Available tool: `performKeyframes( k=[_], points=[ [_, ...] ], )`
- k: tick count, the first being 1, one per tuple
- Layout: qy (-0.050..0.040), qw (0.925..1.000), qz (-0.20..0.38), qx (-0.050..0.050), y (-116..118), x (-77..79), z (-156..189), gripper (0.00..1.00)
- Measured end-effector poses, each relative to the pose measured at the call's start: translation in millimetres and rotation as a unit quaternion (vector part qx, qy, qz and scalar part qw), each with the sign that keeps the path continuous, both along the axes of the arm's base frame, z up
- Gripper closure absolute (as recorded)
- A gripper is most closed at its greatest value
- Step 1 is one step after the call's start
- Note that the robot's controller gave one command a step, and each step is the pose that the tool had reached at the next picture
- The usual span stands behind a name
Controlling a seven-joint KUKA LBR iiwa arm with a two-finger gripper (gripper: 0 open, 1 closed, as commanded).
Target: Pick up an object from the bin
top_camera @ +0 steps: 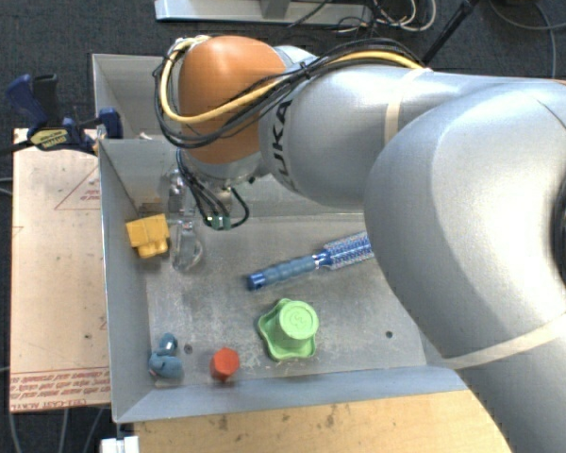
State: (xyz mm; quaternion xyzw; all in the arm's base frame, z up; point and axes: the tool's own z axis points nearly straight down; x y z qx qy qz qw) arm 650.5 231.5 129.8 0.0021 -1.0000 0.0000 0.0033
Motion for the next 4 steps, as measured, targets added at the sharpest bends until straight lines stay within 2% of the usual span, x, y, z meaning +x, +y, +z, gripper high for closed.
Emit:
performKeyframes(
  k=[1, 2, 3, 4],
  points=[
    [-0.0039, 0.9957, 0.092, -0.002, 10, -5.8, -59, 0.0],
    [-0.0042, 0.9882, 0.153, -0.001, -70, -1.3, -47, 0.0],
    [-0.006, 0.9665, 0.257, 0.003, 16, -2.8, -47, 0.0],
    [-0.003, 0.8936, 0.449, -0.001, 15, -68.6, -59, 0.0]
  ],
)
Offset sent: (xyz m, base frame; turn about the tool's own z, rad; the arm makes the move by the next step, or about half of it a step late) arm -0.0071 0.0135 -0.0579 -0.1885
